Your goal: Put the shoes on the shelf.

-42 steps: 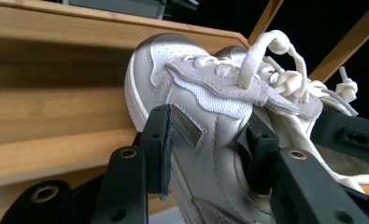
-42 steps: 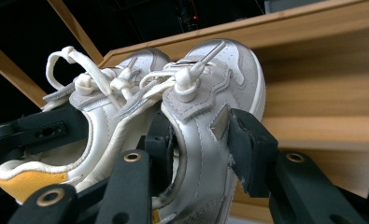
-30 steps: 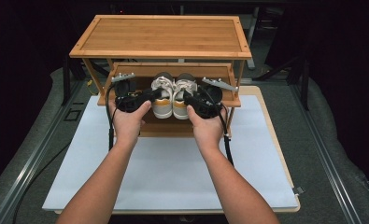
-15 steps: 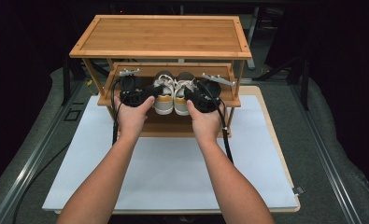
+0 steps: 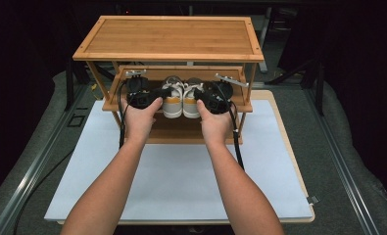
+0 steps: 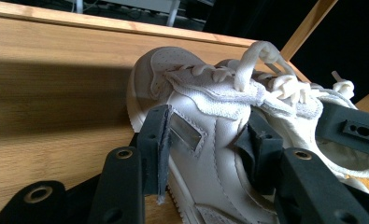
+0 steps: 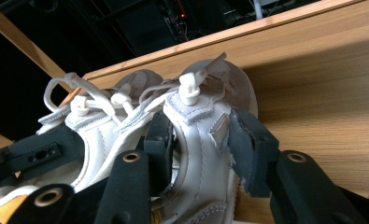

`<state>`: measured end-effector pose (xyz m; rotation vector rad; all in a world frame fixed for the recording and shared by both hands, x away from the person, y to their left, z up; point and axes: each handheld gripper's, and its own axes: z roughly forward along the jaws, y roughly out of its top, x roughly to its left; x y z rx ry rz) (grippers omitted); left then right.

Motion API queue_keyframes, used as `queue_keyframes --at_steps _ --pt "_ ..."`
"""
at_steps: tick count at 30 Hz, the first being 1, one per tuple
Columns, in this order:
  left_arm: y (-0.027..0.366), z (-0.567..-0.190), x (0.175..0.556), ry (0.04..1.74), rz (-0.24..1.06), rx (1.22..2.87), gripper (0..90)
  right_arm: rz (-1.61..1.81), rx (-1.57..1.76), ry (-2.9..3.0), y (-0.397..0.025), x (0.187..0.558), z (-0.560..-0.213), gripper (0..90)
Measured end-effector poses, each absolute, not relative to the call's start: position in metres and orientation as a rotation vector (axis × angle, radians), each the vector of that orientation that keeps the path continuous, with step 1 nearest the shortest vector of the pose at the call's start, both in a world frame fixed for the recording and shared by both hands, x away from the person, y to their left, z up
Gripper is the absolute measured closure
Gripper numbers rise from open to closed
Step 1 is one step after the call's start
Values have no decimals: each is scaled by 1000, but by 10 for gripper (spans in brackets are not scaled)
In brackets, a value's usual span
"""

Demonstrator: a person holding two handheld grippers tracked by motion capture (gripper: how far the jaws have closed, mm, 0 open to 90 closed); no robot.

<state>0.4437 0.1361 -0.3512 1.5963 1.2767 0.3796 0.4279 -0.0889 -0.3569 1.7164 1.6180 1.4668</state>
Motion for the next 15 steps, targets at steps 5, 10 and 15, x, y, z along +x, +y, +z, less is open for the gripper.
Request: queue_keyframes --at_steps 5,10,15 --pt "138 -353 446 1301 370 1583 537 1482 1729 1637 -91 429 -357 546" --pt "139 -351 447 1307 393 1599 485 1479 1701 1639 -90 428 -354 513" --pt "140 -351 447 1314 389 1602 458 1474 1681 1643 -91 428 -353 509"
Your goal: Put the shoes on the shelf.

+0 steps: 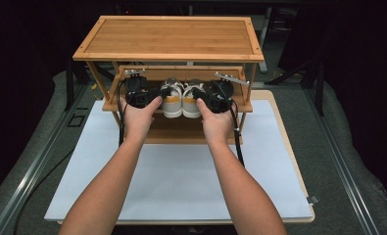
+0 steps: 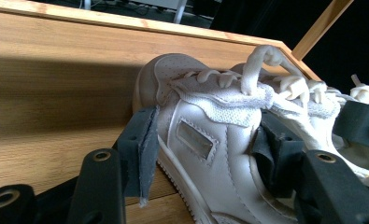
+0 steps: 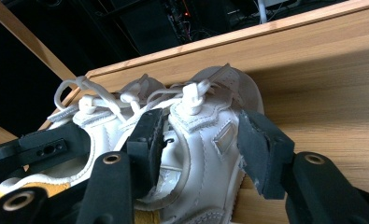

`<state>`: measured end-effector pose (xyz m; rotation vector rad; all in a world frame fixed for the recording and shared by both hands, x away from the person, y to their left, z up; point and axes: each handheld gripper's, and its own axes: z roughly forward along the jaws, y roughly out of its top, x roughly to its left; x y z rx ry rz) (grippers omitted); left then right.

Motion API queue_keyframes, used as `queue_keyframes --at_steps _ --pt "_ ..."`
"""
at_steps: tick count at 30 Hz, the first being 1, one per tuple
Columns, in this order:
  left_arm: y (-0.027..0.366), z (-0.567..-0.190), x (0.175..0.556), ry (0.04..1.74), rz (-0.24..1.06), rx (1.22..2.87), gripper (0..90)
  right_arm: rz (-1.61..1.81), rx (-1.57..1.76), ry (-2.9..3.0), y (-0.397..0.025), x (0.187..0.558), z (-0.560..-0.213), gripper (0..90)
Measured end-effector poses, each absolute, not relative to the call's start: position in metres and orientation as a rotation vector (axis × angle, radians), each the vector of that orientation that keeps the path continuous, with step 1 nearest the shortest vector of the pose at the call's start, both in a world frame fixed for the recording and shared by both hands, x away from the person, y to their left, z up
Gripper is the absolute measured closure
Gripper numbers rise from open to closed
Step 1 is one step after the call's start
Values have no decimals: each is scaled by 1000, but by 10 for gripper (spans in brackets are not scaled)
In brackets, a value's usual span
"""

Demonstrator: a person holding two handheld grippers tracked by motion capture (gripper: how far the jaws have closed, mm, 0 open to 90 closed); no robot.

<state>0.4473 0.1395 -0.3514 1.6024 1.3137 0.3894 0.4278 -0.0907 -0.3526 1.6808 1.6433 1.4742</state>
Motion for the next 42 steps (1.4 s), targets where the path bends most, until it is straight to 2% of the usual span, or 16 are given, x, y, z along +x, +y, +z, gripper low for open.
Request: queue_keyframes --at_steps 14,18,24,27,34,39,42 --pt "142 -338 441 1284 405 1600 406 1450 1628 1667 -90 422 -342 528" --pt "145 -336 436 1266 399 1582 448 1471 1606 1680 -91 420 -341 545" --pt "152 -333 426 1230 426 1572 583 1495 1567 1690 -93 413 -336 568" --pt "157 -331 421 1220 457 1566 633 1488 1546 1691 -96 408 -335 623" --pt "170 -333 416 1211 451 1546 640 1448 1519 1681 -111 398 -333 773" --pt "171 -337 415 1196 442 1600 657 1370 1512 1683 -117 397 -336 861" --pt "170 -341 412 1206 434 1605 740 1330 1507 1691 -118 397 -339 885"
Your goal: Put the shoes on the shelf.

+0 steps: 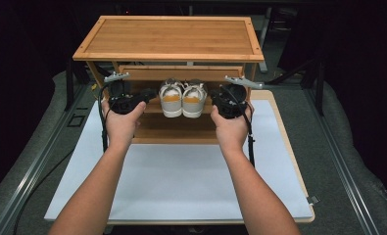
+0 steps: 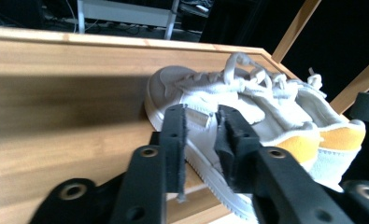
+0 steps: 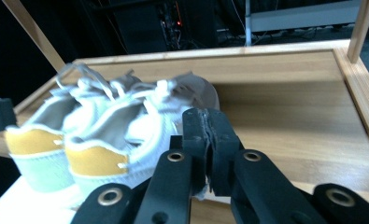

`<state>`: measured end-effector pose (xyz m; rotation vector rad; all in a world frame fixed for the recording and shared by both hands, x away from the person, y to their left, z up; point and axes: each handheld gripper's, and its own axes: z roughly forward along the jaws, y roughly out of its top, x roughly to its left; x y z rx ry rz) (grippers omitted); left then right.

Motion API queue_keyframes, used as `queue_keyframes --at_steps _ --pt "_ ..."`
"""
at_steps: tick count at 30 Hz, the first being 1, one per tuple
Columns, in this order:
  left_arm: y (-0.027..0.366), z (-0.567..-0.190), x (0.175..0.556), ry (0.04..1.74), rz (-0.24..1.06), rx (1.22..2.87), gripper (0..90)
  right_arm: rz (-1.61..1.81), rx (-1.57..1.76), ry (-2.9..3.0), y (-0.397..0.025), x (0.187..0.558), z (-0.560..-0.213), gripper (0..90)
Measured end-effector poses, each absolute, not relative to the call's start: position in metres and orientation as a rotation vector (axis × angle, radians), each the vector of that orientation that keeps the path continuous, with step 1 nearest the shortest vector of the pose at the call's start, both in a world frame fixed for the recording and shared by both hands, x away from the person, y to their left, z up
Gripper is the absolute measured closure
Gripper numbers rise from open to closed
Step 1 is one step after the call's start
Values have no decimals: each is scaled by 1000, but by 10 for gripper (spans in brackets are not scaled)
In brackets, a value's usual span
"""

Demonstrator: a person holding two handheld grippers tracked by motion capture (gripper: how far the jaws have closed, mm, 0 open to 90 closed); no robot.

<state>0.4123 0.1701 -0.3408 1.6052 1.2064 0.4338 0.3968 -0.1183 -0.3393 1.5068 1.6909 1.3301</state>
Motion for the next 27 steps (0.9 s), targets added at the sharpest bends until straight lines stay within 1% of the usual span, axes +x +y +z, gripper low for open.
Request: queue_keyframes --at_steps 3,5,6,12,18,27 --pt "167 -348 413 1209 420 1644 832 1317 1527 1703 -121 399 -347 894" --pt "167 -352 413 1210 413 1637 884 1306 1558 1728 -122 400 -354 900" --pt "167 -354 413 1216 410 1630 893 1311 1558 1735 -122 401 -356 900" --pt "164 -362 412 1205 372 1635 899 1331 1551 1755 -119 399 -367 900" --pt "162 -366 413 1204 341 1642 900 1346 1490 1775 -111 393 -366 900" --pt "158 -365 420 1217 370 1634 900 1384 1524 1757 -108 401 -369 900"
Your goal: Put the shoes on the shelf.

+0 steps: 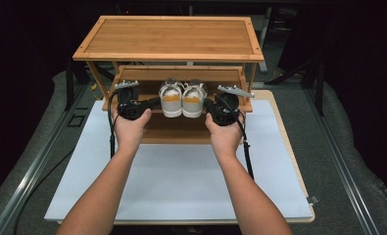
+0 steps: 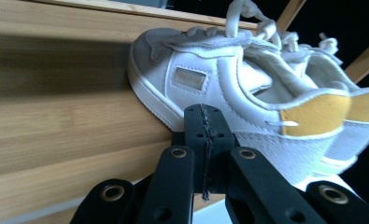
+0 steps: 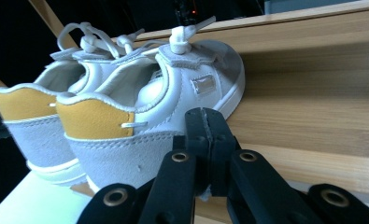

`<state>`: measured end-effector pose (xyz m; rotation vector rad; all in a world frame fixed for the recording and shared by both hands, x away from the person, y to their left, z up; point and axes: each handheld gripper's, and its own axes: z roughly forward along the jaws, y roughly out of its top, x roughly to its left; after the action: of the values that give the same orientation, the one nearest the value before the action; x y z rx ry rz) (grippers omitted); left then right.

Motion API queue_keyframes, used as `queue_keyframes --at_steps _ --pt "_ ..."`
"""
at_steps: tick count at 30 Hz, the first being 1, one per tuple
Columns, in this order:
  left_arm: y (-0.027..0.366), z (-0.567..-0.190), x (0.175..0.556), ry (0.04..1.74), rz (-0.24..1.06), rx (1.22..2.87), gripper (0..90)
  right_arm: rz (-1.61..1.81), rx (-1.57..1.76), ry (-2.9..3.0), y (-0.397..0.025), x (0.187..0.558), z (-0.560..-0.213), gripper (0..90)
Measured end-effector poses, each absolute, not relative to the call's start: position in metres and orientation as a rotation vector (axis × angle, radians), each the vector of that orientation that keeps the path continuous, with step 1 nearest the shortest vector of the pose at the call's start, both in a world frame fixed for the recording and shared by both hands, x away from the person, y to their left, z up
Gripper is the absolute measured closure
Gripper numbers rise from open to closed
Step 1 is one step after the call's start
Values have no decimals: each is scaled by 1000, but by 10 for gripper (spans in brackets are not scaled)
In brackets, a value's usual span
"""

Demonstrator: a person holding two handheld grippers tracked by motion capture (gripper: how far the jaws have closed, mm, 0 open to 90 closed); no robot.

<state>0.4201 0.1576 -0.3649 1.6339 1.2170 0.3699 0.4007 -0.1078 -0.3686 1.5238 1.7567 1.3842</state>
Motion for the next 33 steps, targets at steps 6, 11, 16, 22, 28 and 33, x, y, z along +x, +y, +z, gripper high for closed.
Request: queue_keyframes --at_steps 6,11,16,22,28,33 --pt "155 -366 426 1205 382 1645 900 1411 1530 1741 -109 408 -372 900" --pt "154 -365 432 1209 392 1647 900 1406 1536 1738 -107 414 -371 900" --pt "154 -366 436 1210 397 1634 900 1371 1526 1764 -105 416 -369 900" --pt "153 -367 444 1229 412 1614 900 1375 1527 1759 -103 423 -369 900" --pt "150 -368 455 1237 415 1611 900 1361 1542 1734 -103 437 -369 900" --pt "150 -368 463 1241 405 1605 900 1327 1545 1732 -102 447 -368 900"
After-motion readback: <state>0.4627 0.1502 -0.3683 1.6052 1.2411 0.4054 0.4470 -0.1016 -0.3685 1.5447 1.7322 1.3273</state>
